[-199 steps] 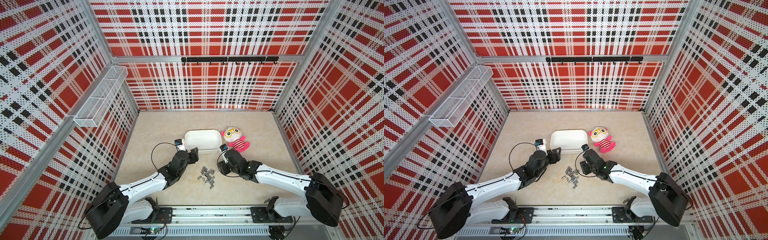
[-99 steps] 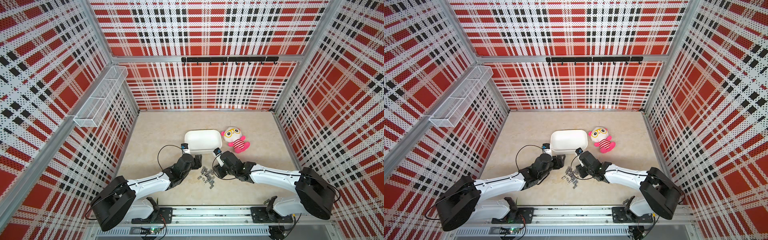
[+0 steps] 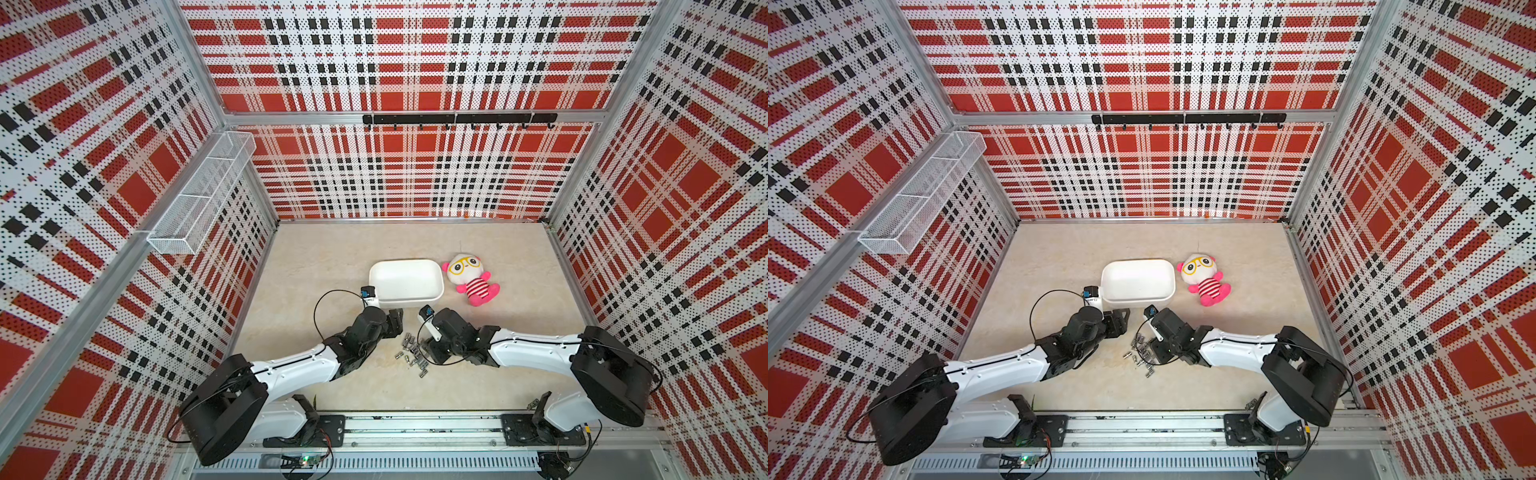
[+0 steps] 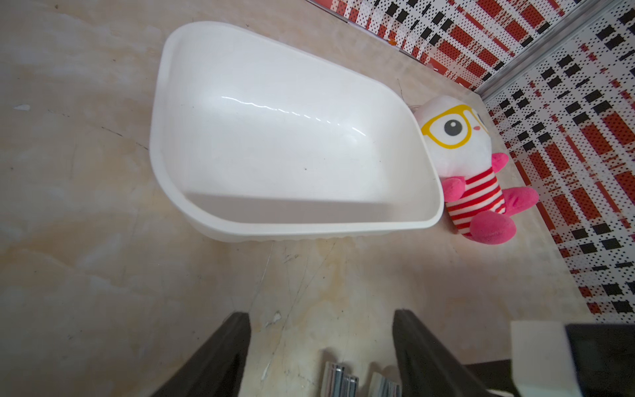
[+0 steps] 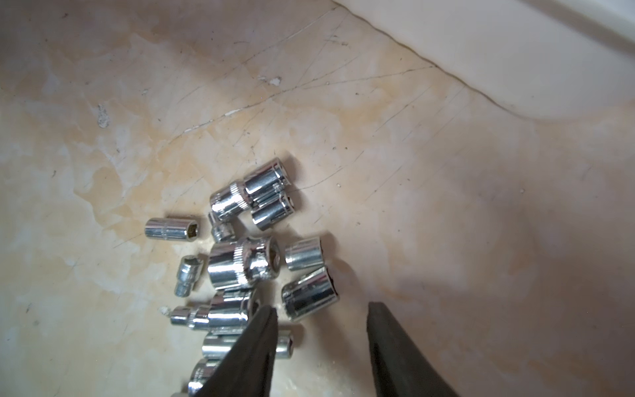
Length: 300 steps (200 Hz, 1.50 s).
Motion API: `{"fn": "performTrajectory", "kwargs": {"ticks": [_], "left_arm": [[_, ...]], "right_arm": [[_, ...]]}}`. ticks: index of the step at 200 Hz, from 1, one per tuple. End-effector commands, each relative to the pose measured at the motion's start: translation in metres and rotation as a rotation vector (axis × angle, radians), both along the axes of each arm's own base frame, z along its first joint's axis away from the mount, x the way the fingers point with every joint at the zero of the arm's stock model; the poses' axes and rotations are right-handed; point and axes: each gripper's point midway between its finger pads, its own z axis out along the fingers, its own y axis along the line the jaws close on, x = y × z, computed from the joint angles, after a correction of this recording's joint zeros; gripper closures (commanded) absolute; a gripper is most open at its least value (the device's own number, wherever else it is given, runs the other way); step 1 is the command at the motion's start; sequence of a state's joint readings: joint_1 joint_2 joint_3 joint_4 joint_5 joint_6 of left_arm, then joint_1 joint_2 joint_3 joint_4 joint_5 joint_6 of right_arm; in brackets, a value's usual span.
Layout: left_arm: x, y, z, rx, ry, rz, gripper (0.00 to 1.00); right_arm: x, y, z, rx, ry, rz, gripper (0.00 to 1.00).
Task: Put the socket on the desktop into the storage box
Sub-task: Pick up the socket head from the center of the board.
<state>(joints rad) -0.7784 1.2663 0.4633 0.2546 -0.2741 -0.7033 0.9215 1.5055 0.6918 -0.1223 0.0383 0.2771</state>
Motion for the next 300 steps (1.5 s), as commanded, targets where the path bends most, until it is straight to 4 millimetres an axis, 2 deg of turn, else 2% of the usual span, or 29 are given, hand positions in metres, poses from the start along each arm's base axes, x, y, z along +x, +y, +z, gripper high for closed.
{"fn": "performTrajectory", "kwargs": {"ticks": [1, 32, 70, 141, 300], "left_arm": [[0.007, 0.0, 0.009, 0.0, -0.015, 0.017, 0.29], [0.007, 0.0, 0.008, -0.001, -0.014, 0.018, 0.29], [0.006, 0.0, 0.01, -0.006, -0.016, 0.015, 0.29], [0.006, 0.0, 0.011, -0.007, -0.019, 0.017, 0.29], [0.005, 0.001, 0.013, -0.017, -0.02, 0.021, 0.29]], "right_arm": [[-0.001, 0.01, 0.007, 0.012, -0.009, 0.032, 0.51], [-0.001, 0.011, 0.005, 0.004, -0.01, 0.036, 0.52], [-0.001, 0.012, 0.0, -0.01, 0.0, 0.043, 0.57], [0.0, 0.008, -0.01, -0.055, 0.011, 0.03, 0.57], [0.009, -0.002, -0.012, -0.077, 0.011, -0.035, 0.59]]}}
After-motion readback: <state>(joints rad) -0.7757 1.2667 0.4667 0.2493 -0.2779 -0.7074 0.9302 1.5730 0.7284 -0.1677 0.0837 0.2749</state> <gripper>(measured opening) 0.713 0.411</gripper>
